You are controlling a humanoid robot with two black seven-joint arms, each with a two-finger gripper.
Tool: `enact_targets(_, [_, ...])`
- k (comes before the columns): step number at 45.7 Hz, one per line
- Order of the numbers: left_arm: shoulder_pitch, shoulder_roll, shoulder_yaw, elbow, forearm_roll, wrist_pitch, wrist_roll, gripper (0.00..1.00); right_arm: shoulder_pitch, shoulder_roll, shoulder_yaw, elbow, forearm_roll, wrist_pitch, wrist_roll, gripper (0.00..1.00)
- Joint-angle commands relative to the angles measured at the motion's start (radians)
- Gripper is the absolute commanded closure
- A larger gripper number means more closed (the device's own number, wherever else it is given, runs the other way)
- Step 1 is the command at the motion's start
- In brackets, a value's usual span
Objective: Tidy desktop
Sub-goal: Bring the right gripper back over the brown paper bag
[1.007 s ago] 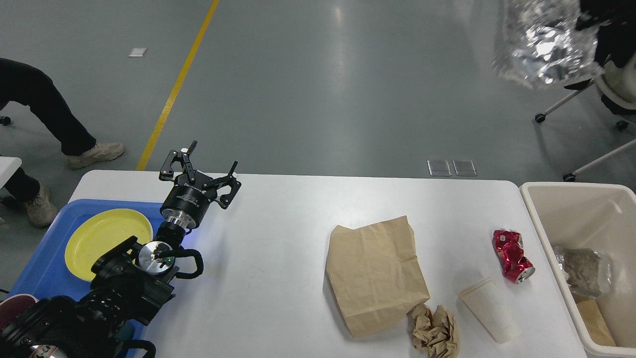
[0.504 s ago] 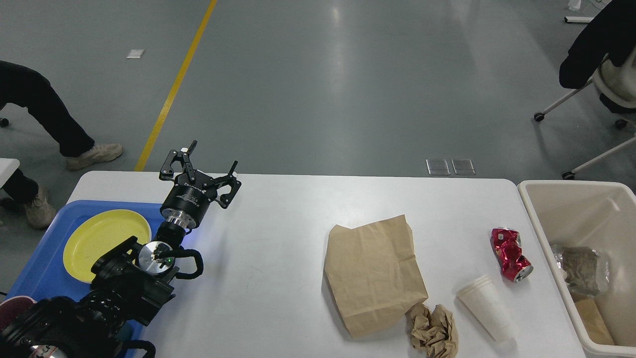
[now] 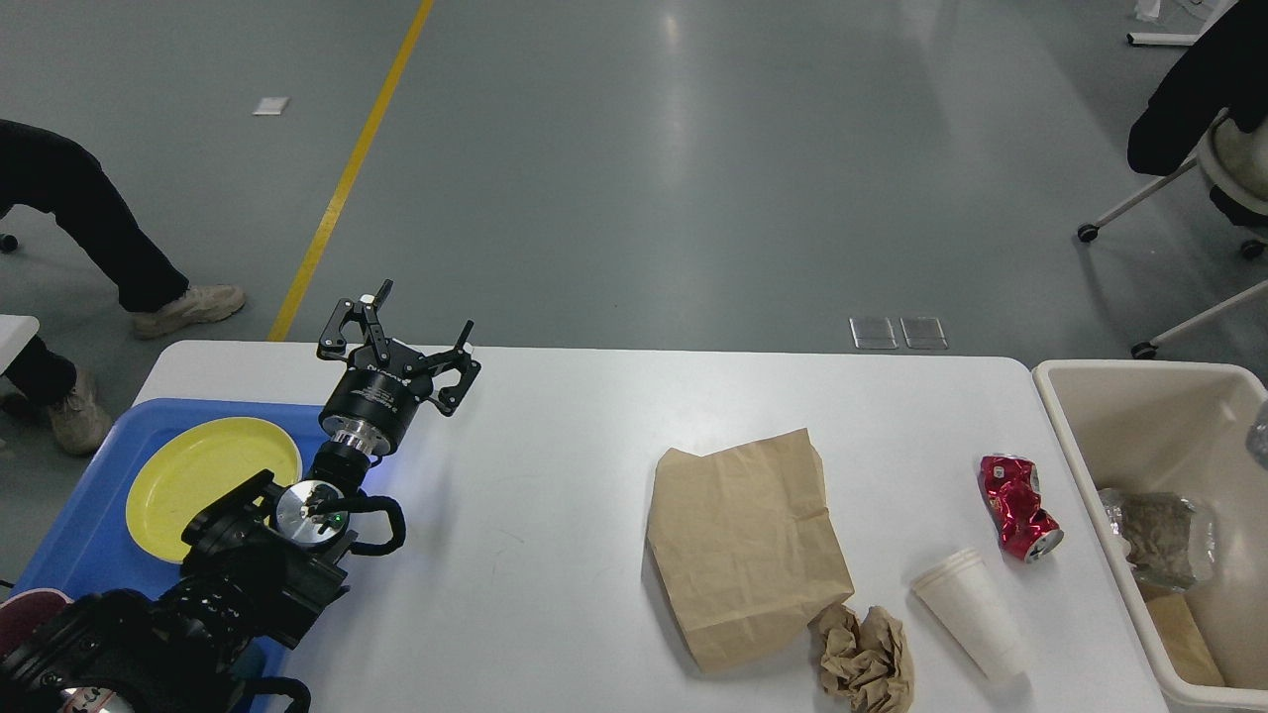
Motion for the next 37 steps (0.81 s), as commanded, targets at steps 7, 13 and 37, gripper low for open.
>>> enact_targets(7, [0.0, 0.0, 0.0, 0.0, 0.0, 0.0, 0.0, 0.03, -0.195, 0.124, 0.068, -0.127, 0.0, 0.002, 0.0, 0.13])
enact_targets(13, [0.0, 0.0, 0.0, 0.0, 0.0, 0.0, 0.0, 0.03, -0.199, 0.122, 0.058, -0.112, 0.0, 0.008, 0.0, 0.1])
enact_targets(37, [0.0, 0.0, 0.0, 0.0, 0.0, 0.0, 0.0, 0.03, 0.204, -0.035, -0.23, 0.249, -0.005, 0.342, -0.002, 0.0])
